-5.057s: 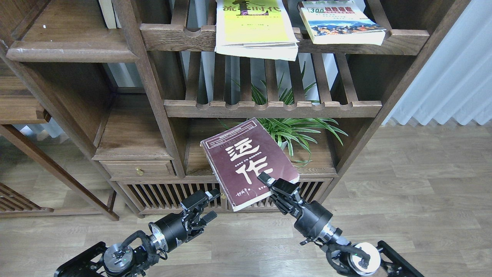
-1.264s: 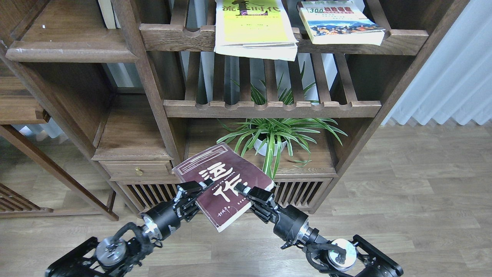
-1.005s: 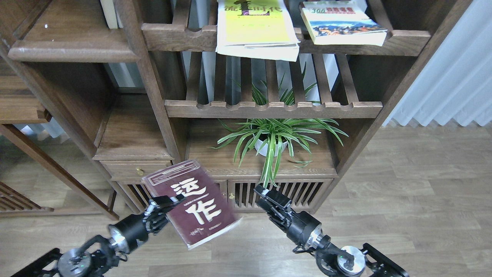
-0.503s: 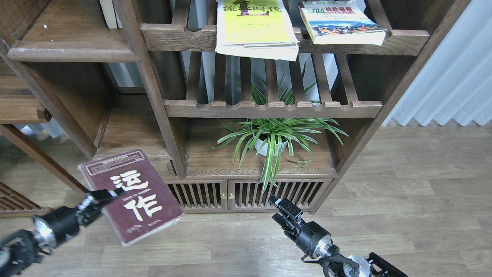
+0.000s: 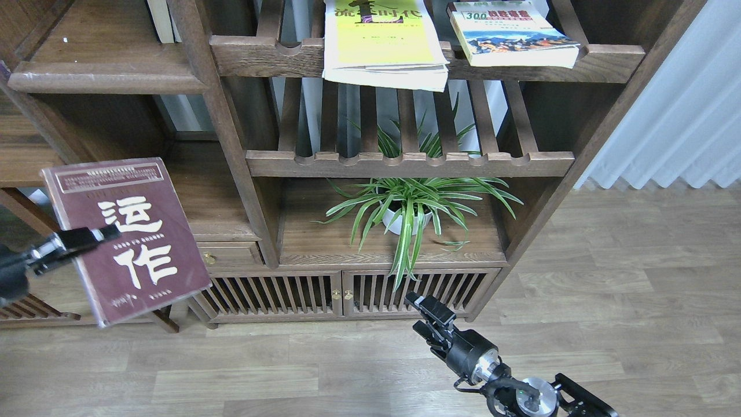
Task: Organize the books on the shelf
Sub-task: 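Carry the book with the left gripper up toward the upper shelf corner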
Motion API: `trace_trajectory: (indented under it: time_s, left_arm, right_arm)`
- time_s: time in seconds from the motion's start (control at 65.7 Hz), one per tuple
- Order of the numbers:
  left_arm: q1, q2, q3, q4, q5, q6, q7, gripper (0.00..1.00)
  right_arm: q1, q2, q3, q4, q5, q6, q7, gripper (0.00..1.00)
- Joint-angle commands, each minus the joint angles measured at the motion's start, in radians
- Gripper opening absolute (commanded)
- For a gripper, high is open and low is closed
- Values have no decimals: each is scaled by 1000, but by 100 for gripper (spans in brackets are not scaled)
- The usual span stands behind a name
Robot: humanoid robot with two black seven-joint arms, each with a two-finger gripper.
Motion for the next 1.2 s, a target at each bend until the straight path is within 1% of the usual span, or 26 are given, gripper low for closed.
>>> trace_trajectory:
  time_s: [0.0, 0.107, 0.366, 0.487, 0.609, 0.807, 0.853, 0.868, 0.899, 1.02, 1.188]
  left_arm:
    - [-47, 61, 8, -25, 9, 0, 0, 6]
    - [-81, 98, 8, -28, 17, 0, 0, 6]
    - [-145, 217, 3, -82, 17, 0, 0, 7]
    - [-173, 261, 4, -83, 17, 0, 0, 7]
    - [-234, 300, 14, -75, 18, 0, 0, 8]
    - [-340, 302, 31, -26, 46, 0, 0, 6]
    - [-374, 299, 35, 0, 83, 0, 0, 6]
    - [-407, 291, 37, 23, 121, 0, 0, 6]
    - [-428, 287, 37, 52, 155, 0, 0, 6]
    - [-449, 270, 35, 107, 178, 0, 0, 6]
    - [-527, 196, 37, 158, 181, 0, 0, 6]
  right_arm:
    - [2, 0, 0, 0, 0, 0, 1, 99]
    - [4, 0, 0, 0, 0, 0, 1, 99]
    - [20, 0, 0, 0, 0, 0, 1, 99]
    - [22, 0, 0, 0, 0, 0, 1, 99]
    - [25, 0, 0, -3, 0, 0, 1, 99]
    - [28, 0, 0, -3, 0, 0, 1, 99]
    - [31, 0, 2, -3, 0, 0, 1, 99]
    - [31, 0, 2, -5, 0, 0, 1, 99]
    - [31, 0, 2, -3, 0, 0, 1, 99]
    - [31, 0, 4, -3, 0, 0, 1, 99]
    - [33, 0, 4, -3, 0, 1, 1, 99]
